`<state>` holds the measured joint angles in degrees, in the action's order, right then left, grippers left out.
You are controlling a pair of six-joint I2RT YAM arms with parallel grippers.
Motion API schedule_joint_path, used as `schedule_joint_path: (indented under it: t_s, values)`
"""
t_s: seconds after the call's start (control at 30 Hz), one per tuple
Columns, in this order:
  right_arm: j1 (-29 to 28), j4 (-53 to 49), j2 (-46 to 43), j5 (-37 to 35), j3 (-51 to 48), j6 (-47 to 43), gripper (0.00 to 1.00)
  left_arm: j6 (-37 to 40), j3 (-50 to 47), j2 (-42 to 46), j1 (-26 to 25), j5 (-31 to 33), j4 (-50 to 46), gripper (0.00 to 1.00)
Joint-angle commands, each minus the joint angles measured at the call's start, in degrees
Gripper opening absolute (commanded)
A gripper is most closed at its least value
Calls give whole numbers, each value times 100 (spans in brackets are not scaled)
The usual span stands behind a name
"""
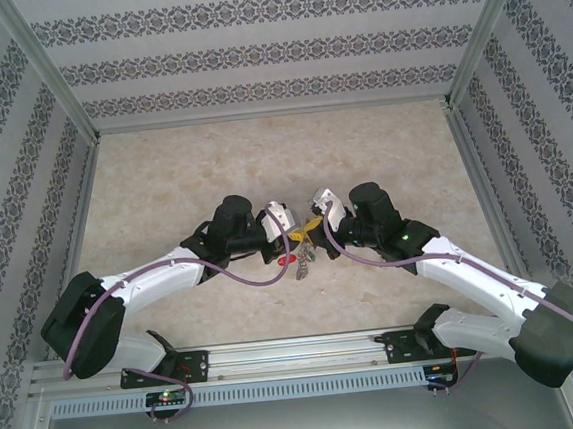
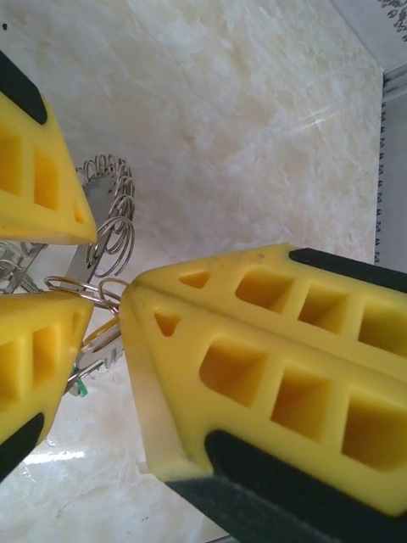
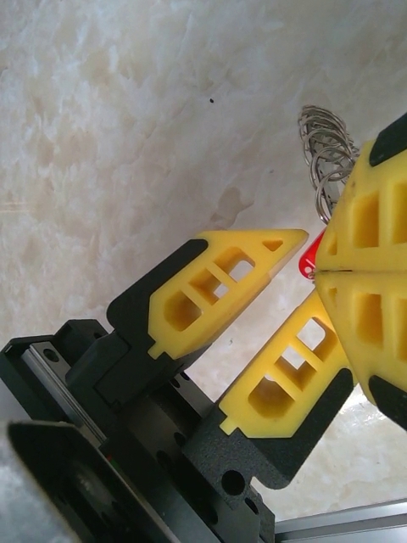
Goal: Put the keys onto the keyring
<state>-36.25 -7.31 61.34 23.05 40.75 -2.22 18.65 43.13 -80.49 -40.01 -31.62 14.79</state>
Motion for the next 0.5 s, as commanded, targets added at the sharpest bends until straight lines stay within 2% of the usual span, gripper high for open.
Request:
schedule_joint_path:
  t_s: [0.0,0.2,0.47]
  values:
    - [-73,122,19,189,257,-123,0,159,202,-80,-88,-31,-185,21]
    - [-88,133,40,180,292,-112,0,223,239,-89,-89,-60,-279,22]
    - [-95,79,-108,-122,187,-68,0,244,191,-77,-96,116,-193,4]
